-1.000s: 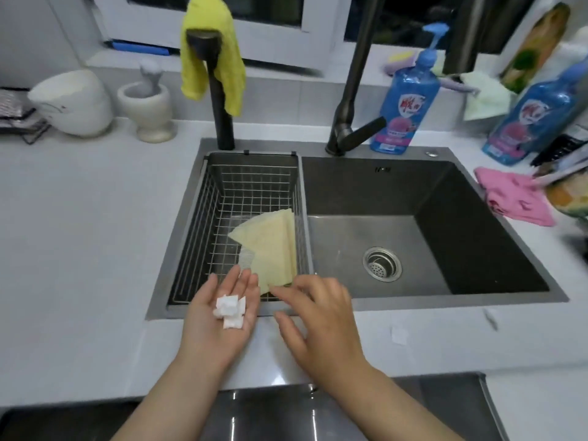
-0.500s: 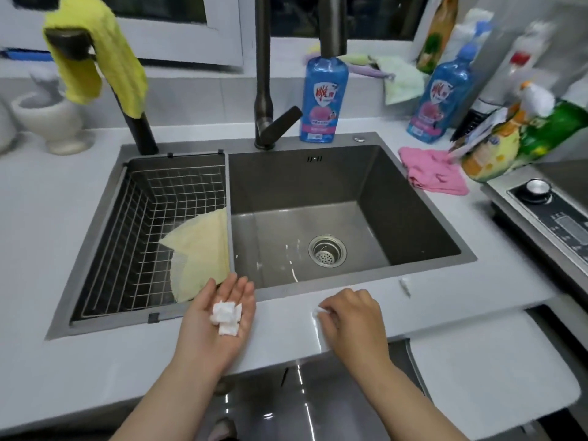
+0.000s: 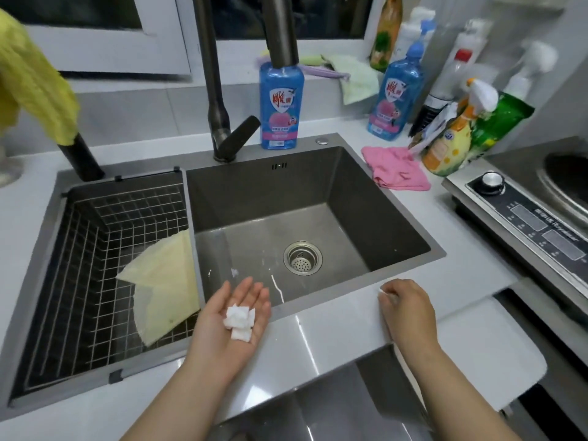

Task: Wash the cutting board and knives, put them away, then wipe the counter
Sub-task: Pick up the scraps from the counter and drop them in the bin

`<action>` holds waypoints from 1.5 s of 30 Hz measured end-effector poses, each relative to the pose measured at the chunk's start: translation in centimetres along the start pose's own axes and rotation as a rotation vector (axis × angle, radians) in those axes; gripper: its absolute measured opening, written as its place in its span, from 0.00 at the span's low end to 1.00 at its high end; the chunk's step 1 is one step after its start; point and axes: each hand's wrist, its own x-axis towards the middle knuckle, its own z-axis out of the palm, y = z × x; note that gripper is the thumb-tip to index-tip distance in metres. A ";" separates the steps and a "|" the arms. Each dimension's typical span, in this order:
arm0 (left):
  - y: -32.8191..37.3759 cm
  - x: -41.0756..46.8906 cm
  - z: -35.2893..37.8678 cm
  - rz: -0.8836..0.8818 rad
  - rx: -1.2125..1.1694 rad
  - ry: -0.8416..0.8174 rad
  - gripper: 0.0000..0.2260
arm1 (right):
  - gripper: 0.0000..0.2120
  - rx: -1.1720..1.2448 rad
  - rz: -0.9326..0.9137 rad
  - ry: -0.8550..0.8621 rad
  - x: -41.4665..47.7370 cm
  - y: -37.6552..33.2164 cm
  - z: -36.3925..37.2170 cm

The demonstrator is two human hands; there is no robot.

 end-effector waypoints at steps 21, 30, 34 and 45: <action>-8.7 5.6 4.7 -0.189 0.237 0.140 0.14 | 0.12 -0.054 -0.638 0.298 -3.3 -3.4 1.0; -18.4 3.8 7.5 0.097 0.222 0.264 0.11 | 0.09 0.283 -0.396 -0.156 -2.8 11.9 -7.2; -21.8 2.8 7.8 0.174 0.202 0.262 0.14 | 0.16 0.330 0.061 -0.416 -2.3 20.9 -9.3; -26.3 0.7 6.1 0.200 0.136 0.310 0.24 | 0.11 0.818 0.699 -0.792 -3.6 25.3 -9.0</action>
